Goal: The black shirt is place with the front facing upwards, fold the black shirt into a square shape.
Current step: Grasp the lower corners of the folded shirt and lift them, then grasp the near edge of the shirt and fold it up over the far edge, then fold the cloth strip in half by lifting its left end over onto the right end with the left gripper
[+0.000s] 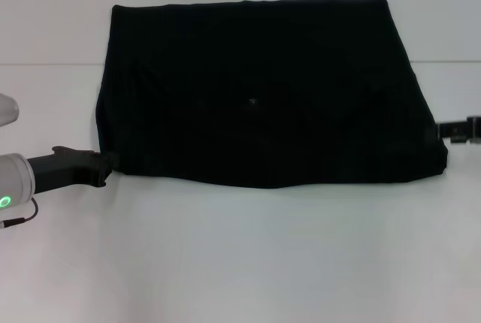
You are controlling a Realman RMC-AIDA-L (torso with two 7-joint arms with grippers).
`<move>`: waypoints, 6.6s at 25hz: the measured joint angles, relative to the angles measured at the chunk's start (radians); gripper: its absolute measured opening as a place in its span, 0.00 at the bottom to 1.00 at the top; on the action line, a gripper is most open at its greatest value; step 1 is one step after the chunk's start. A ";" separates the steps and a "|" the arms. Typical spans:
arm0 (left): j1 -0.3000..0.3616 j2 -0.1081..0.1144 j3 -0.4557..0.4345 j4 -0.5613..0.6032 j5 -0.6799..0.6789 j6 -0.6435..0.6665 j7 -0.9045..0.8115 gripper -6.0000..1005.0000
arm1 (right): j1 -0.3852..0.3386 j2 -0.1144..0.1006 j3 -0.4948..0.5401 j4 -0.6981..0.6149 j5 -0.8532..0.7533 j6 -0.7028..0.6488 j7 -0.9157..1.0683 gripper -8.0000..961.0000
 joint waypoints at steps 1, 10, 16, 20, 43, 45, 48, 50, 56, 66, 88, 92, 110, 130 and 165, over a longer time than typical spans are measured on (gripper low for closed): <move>-0.001 0.000 0.000 0.000 -0.001 0.000 0.000 0.07 | 0.000 -0.002 -0.006 0.000 -0.013 -0.015 0.007 0.72; -0.020 0.000 0.002 -0.001 0.003 0.003 -0.001 0.00 | 0.006 0.025 -0.026 0.004 -0.051 -0.009 0.014 0.69; -0.027 0.002 0.002 -0.003 0.004 0.008 -0.001 0.01 | 0.023 0.044 -0.036 0.038 -0.051 0.056 0.023 0.66; -0.027 0.002 0.002 -0.005 0.004 0.009 -0.001 0.01 | 0.030 0.052 -0.046 0.067 -0.051 0.116 0.023 0.62; -0.014 0.022 -0.033 0.002 0.001 0.103 -0.026 0.03 | -0.079 0.080 -0.027 0.036 0.128 0.079 -0.096 0.04; -0.013 0.027 -0.049 0.002 0.002 0.128 -0.026 0.04 | -0.097 0.082 -0.025 0.020 0.150 0.059 -0.112 0.04; -0.006 0.039 -0.081 0.003 0.003 0.184 -0.026 0.04 | -0.127 0.081 -0.020 0.003 0.180 0.030 -0.129 0.03; 0.002 0.046 -0.098 0.003 0.003 0.209 -0.026 0.04 | -0.141 0.078 -0.018 0.002 0.191 0.019 -0.136 0.03; 0.031 0.066 -0.134 0.008 0.004 0.288 -0.027 0.05 | -0.175 0.076 -0.001 0.001 0.204 -0.035 -0.177 0.03; 0.099 0.074 -0.203 0.038 0.021 0.452 -0.020 0.05 | -0.248 0.092 0.080 0.001 0.206 -0.192 -0.291 0.03; 0.232 0.084 -0.349 0.070 0.229 0.940 -0.018 0.07 | -0.525 0.095 0.134 -0.062 0.197 -0.529 -0.484 0.04; 0.244 0.082 -0.362 0.061 0.247 0.997 -0.021 0.08 | -0.554 0.090 0.144 -0.063 0.197 -0.572 -0.498 0.03; -0.009 0.081 -0.510 0.057 0.243 0.797 -0.170 0.09 | -0.262 0.022 0.269 -0.079 0.197 -0.510 -0.370 0.03; -0.221 0.070 -0.477 -0.073 0.251 0.169 -0.261 0.11 | 0.050 0.020 0.023 0.082 0.197 0.146 -0.236 0.03; -0.303 0.038 -0.356 -0.099 0.240 -0.210 -0.260 0.14 | 0.152 0.047 -0.068 0.159 0.206 0.499 -0.220 0.06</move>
